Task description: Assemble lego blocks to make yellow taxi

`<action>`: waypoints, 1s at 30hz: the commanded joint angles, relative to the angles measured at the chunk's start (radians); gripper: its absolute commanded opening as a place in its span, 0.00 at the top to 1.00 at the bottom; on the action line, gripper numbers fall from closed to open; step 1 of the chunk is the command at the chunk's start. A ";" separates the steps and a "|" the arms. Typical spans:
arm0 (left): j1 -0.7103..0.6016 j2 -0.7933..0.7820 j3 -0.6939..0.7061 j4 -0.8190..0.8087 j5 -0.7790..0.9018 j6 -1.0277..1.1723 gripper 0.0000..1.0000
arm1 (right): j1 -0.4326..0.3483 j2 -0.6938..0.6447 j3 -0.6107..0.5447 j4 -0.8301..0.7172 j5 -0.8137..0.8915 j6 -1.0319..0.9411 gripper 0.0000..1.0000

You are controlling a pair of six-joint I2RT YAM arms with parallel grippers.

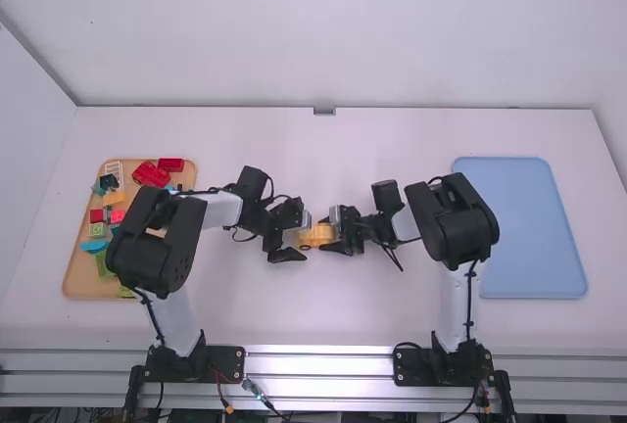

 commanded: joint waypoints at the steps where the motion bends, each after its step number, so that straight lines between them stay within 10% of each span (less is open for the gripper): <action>1: 0.011 -0.065 0.071 -0.060 0.024 0.002 0.01 | -0.005 0.014 0.008 -0.002 -0.003 0.005 0.42; 5: 0.016 -0.090 0.131 -0.140 0.024 0.002 0.05 | -0.005 0.014 0.009 -0.002 -0.004 0.004 0.42; 8: 0.008 -0.090 0.133 -0.147 0.024 0.001 0.93 | -0.003 0.014 0.008 -0.001 -0.003 0.004 0.42; 9: 0.008 -0.090 0.132 -0.149 0.024 0.001 0.97 | -0.002 0.014 0.008 -0.001 -0.003 0.004 0.42; 30: -0.009 -0.054 -0.158 0.350 0.040 -0.231 0.98 | -0.003 0.014 0.008 0.000 -0.006 0.005 0.42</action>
